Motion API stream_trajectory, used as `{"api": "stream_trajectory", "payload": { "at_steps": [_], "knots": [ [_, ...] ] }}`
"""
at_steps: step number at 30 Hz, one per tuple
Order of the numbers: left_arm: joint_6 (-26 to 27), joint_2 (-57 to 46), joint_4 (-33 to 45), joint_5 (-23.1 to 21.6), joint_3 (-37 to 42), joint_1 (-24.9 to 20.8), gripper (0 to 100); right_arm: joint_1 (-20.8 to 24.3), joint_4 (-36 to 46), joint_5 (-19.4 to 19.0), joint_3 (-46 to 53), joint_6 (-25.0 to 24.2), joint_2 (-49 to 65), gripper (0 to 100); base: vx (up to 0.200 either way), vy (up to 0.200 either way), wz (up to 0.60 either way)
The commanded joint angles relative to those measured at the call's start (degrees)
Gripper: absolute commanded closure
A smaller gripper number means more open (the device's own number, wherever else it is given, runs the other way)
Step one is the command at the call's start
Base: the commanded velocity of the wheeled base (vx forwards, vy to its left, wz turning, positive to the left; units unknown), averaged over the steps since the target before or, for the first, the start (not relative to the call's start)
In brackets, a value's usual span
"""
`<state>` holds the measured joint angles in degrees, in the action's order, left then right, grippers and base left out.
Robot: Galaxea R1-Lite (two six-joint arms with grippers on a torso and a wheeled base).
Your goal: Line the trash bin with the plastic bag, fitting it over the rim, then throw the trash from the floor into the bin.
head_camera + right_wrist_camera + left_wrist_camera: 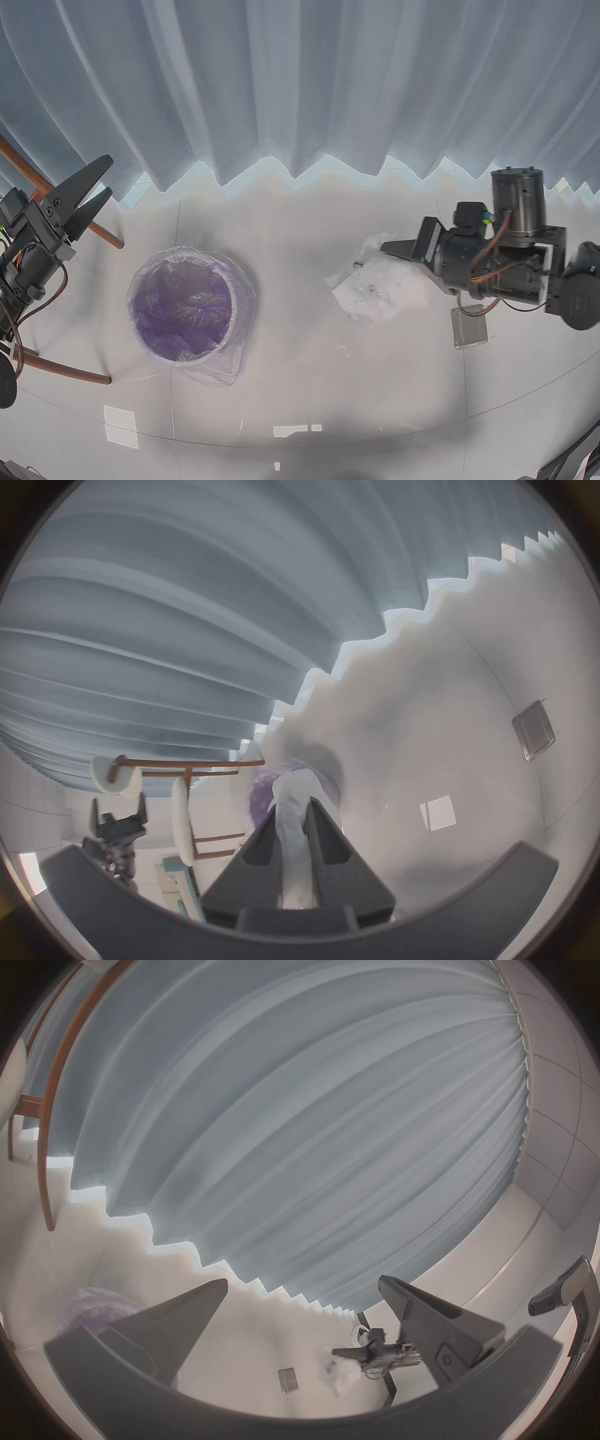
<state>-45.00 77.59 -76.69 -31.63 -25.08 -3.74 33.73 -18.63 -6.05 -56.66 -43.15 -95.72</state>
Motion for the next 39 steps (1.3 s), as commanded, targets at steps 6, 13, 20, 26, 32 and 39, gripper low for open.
{"api": "stream_trajectory", "payload": {
  "at_steps": [6,13,20,26,32,39],
  "knots": [
    [0.2,3.7,-0.4,6.8,0.3,-6.1,0,0.9,-3.5,-3.3,10.1,2.6,5.2,100,0.000,0.200,0.00],
    [6.6,6.3,-0.3,12.8,0.5,-11.2,0,0.9,-15.6,0.3,12.5,2.8,-0.5,100,0.000,0.200,0.00],
    [7.7,7.0,-0.4,17.3,1.3,-18.5,0,1.3,-25.5,4.1,12.7,2.9,-6.1,100,0.000,0.200,0.00],
    [8.4,8.3,-0.4,23.3,1.3,-26.9,0,2.0,-39.6,6.5,13.9,3.0,-12.9,100,0.000,0.200,0.00],
    [10.1,10.6,-0.7,24.7,1.2,-28.9,0,2.4,-48.3,9.2,13.7,4.8,-19.4,100,0.000,0.200,0.00],
    [12.9,12.1,-3.3,24.6,1.4,-30.0,0,3.9,-61.1,11.0,12.7,9.2,-30.8,100,0.000,0.000,0.00]
  ]
}}
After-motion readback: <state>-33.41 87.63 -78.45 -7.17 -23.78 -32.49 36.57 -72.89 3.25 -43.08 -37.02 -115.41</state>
